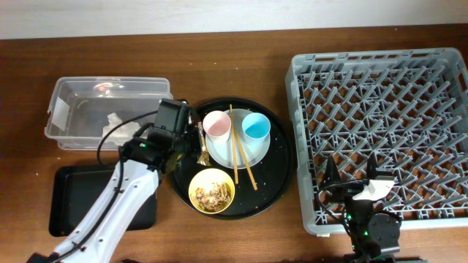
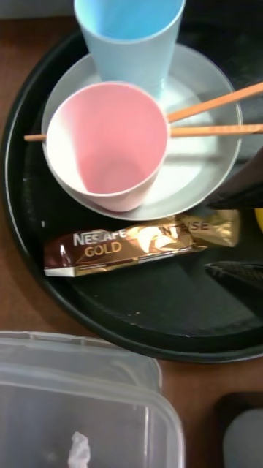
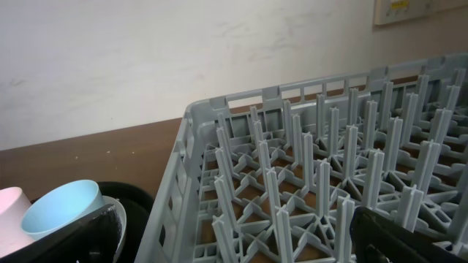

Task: Sort waste into correct bins and load items into the dishwasher rack
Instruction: 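Move left gripper to the Nescafe Gold sachet and grasp it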

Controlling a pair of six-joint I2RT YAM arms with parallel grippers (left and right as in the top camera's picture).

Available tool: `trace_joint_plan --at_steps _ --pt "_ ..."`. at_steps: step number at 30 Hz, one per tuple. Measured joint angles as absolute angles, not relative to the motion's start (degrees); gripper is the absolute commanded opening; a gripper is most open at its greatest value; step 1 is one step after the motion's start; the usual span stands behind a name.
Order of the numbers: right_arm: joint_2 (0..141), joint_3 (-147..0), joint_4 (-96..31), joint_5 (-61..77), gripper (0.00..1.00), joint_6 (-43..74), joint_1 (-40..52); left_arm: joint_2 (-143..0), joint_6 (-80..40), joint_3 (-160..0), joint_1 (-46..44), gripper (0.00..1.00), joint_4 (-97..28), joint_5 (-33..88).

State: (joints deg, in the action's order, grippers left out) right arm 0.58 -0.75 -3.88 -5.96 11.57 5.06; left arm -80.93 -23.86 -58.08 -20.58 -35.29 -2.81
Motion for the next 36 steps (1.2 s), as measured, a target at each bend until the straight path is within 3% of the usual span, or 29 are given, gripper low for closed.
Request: trace_joint_plan --at_steps 19,23,36 --pt "0.58 -0.75 -3.88 -5.96 0.98 11.60 5.06 -98.87 -26.11 -57.47 -21.02 0.30 -23.11 -7.51" --pt "0.58 -0.75 -3.88 -5.96 0.98 11.57 5.06 -100.07 -26.61 -57.45 -20.99 0.42 -20.69 -8.43" --pt "0.58 -0.75 -3.88 -5.96 0.98 11.55 5.06 -104.01 -26.85 -57.41 -21.02 0.45 -16.32 -8.64"
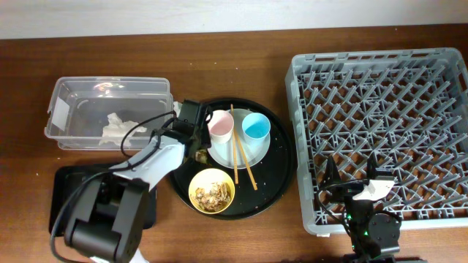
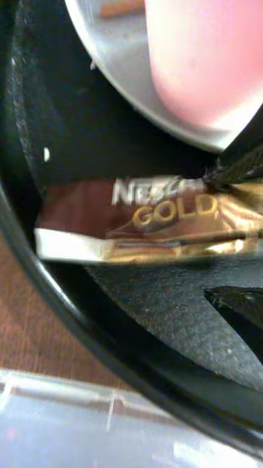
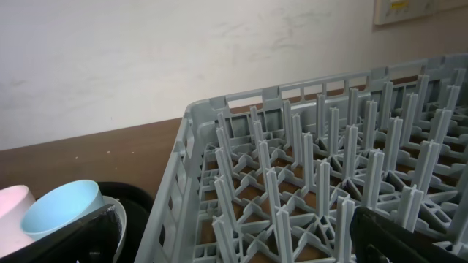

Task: Sort waste into correct bins and load items into the dishwasher rack
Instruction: 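Move left gripper to the Nescafe Gold sachet and grasp it, then carry sachet with left gripper into the clear bin and release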

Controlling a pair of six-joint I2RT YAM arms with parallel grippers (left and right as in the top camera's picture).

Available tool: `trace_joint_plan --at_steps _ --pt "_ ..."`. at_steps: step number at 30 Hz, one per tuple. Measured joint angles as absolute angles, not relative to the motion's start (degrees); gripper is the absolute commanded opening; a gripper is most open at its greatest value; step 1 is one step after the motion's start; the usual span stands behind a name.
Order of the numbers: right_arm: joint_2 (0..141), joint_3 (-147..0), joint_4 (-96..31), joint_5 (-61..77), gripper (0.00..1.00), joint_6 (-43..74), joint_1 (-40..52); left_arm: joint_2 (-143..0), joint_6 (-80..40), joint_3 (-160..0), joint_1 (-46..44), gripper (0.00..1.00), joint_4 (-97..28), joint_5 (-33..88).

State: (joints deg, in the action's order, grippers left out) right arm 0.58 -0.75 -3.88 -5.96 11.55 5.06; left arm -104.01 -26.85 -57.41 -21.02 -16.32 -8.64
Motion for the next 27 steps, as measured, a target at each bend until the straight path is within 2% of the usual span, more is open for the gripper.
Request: trace_joint_plan --at_steps 5,7,13,20,27 --pt "0.58 -0.75 -3.88 -5.96 0.98 11.57 5.06 -104.55 -26.85 -57.25 -20.99 0.43 -13.56 -8.93" --pt "0.58 -0.75 -3.88 -5.96 0.98 11.57 5.06 -104.55 -26.85 -57.25 -21.02 0.32 -13.89 -9.04" --pt "0.58 -0.75 -3.88 -5.96 0.98 11.57 5.06 -104.55 -26.87 -57.25 -21.02 0.15 -15.40 -9.37" --pt "0.58 -0.75 -3.88 -5.96 0.98 11.60 5.06 -101.41 -26.35 -57.25 -21.02 0.15 -16.71 -9.56" --pt "0.58 -0.75 -3.88 -5.96 0.98 11.62 5.06 -80.58 -25.02 -57.54 -20.93 0.15 -19.94 -11.00"
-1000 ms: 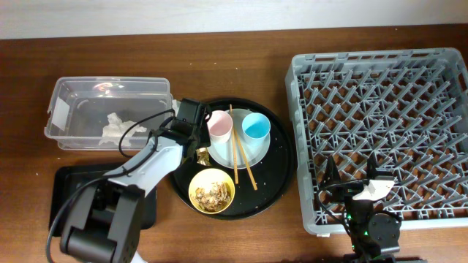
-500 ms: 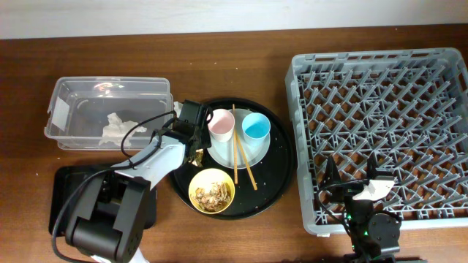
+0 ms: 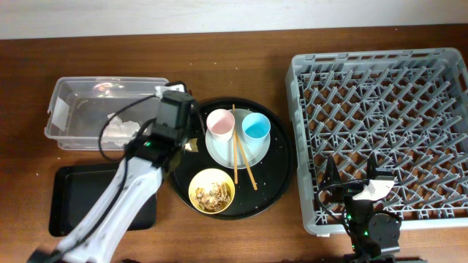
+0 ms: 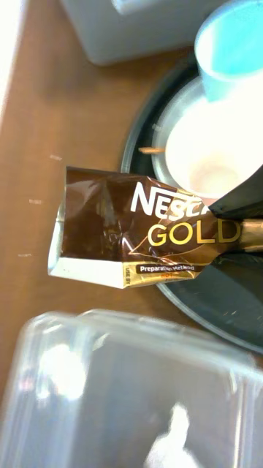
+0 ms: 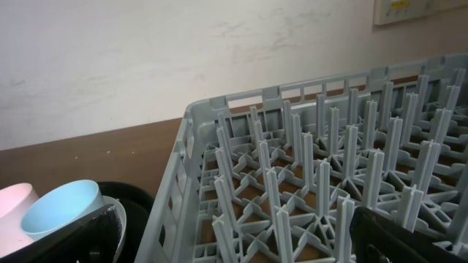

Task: Sort waste into correct bins and load items into the dishwasher rack
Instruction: 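Carry sachet with left gripper into the clear bin and release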

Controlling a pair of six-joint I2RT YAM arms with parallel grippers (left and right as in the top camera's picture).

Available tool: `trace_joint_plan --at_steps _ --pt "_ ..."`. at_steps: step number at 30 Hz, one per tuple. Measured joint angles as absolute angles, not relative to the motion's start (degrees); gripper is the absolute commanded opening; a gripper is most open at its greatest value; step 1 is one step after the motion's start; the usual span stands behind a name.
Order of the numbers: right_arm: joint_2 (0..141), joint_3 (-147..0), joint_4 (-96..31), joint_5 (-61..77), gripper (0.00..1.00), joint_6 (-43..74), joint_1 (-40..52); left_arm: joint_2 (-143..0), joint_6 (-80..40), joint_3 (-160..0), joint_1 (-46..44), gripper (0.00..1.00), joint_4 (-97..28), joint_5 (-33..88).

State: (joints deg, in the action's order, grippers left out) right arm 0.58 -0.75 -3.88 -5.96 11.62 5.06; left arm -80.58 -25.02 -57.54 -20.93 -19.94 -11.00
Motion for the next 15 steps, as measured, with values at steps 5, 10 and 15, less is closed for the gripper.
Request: trace_joint_plan --at_steps 5,10,15 --pt "0.58 -0.75 -3.88 -5.96 0.98 11.60 5.06 -75.77 -23.44 -57.65 -15.31 0.15 -18.70 -13.65" --pt "0.60 -0.75 -3.88 -5.96 0.98 11.60 5.06 -79.13 -23.29 -57.71 -5.04 0.15 -11.94 -13.50" --pt "0.58 -0.75 -3.88 -5.96 0.98 11.57 5.06 -87.64 -23.18 -57.74 0.95 0.15 -8.47 -10.59"
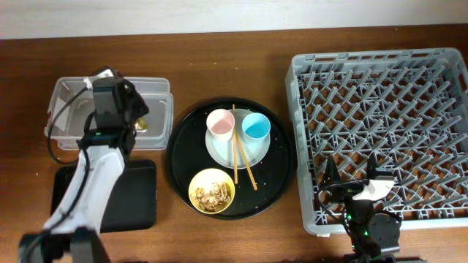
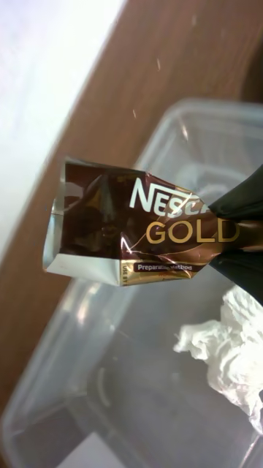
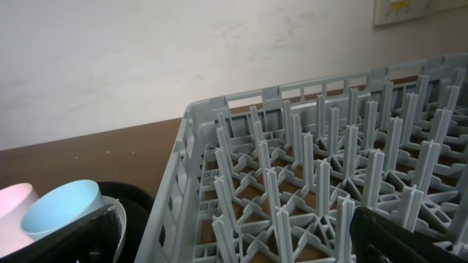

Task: Sort waste into correct bins and load items into the dishwasher rack
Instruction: 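Carry sachet with left gripper into the clear bin and release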

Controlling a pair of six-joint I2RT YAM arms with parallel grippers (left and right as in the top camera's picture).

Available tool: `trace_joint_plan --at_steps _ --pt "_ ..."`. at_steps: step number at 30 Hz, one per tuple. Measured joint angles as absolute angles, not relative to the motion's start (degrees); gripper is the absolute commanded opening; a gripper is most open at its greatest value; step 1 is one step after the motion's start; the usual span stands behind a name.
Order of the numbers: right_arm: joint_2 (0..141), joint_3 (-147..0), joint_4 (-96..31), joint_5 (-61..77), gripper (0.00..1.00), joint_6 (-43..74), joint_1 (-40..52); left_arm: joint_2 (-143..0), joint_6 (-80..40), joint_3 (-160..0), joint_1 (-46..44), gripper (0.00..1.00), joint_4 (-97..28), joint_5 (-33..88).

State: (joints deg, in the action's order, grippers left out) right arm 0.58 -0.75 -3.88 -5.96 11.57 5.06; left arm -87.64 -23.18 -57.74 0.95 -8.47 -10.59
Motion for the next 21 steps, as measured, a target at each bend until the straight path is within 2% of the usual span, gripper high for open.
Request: trace_joint_plan --at_steps 2,5,9,15,17,20,21 --pt "0.58 -0.75 -3.88 -5.96 0.98 11.62 5.06 -91.07 -23.18 -57.74 1.76 0.15 -8.23 -9.89" --pt "0.58 -0.75 -3.88 -5.96 0.98 11.57 5.06 -93.62 -23.38 -57.74 1.96 0.40 -8.19 -9.39" --pt "0.58 -0.75 -3.88 -5.96 0.98 11.57 5.06 -93.65 -23.18 -57.74 1.96 0.50 -6.79 -8.93" --pt "0.58 -0.75 -3.88 -5.96 0.98 11.57 5.06 -89.52 -23.20 -57.74 1.96 0.49 -11.03 -5.96" --pt "0.64 -0.75 -3.86 -5.96 0.98 11.60 5.06 -84.55 -23.18 -57.80 1.83 0.49 -15.68 -2.81" --pt "0.67 -0.75 -3.88 -5.98 0.98 11.57 5.06 -72.55 -23.18 -58.17 -0.71 0.48 -30.15 2.22" --pt "0.69 -0.75 -3.86 -5.98 0.98 11.57 5.06 -68.66 -23.20 -58.19 -2.70 0.41 -34.61 3.16"
